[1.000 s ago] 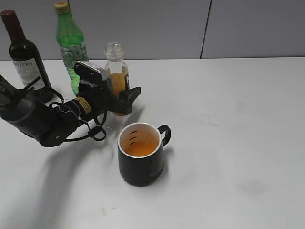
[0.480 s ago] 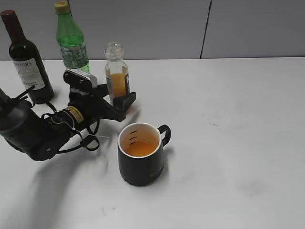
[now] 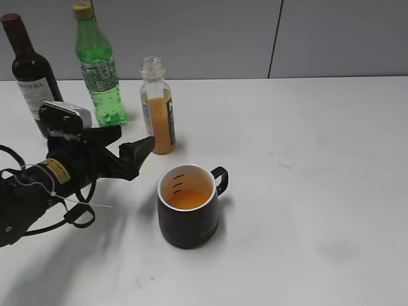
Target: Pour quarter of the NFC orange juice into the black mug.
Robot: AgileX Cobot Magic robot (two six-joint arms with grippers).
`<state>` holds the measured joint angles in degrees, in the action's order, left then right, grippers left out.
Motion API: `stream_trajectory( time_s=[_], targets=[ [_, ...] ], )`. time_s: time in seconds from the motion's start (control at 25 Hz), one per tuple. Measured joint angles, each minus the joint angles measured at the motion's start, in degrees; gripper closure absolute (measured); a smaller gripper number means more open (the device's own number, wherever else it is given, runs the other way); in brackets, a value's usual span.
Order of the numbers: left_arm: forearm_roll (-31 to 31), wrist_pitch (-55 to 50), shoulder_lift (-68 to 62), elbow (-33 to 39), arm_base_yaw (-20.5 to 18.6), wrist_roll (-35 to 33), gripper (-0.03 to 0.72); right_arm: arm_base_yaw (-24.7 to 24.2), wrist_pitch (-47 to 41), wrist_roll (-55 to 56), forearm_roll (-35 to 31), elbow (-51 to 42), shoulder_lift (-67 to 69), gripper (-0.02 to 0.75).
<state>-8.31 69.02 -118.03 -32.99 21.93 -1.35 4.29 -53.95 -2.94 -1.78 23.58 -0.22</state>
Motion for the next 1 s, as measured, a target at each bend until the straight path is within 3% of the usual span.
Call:
stream_trajectory(
  time_s=[0.12,0.24,0.48,0.76,0.88,1.0],
  targets=[
    [1.7,-0.7,7.1,3.9,0.0,0.0,0.021,0.0,0.0,0.0,0.0,0.0,0.0,0.244],
    [3.1,-10.5,17.0,5.1,0.0,0.0,0.021,0.0,0.0,0.0,0.0,0.0,0.0,0.244],
    [3.8,-53.7,35.6,-0.5,-0.1,0.0,0.021,0.0,0.0,0.0,0.0,0.0,0.0,0.244],
    [5.4,-101.5,40.9,-8.6,-0.1,0.0,0.021,0.0,0.0,0.0,0.0,0.0,0.0,0.244],
    [6.4,-115.7,42.0,-10.9,-0.1,0.0,0.024,0.0,0.0,0.0,0.0,0.0,0.0,0.244],
    [6.6,-122.0,45.3,-11.5,-0.1,0.0,0.027,0.0,0.0,0.0,0.0,0.0,0.0,0.244]
  ],
)
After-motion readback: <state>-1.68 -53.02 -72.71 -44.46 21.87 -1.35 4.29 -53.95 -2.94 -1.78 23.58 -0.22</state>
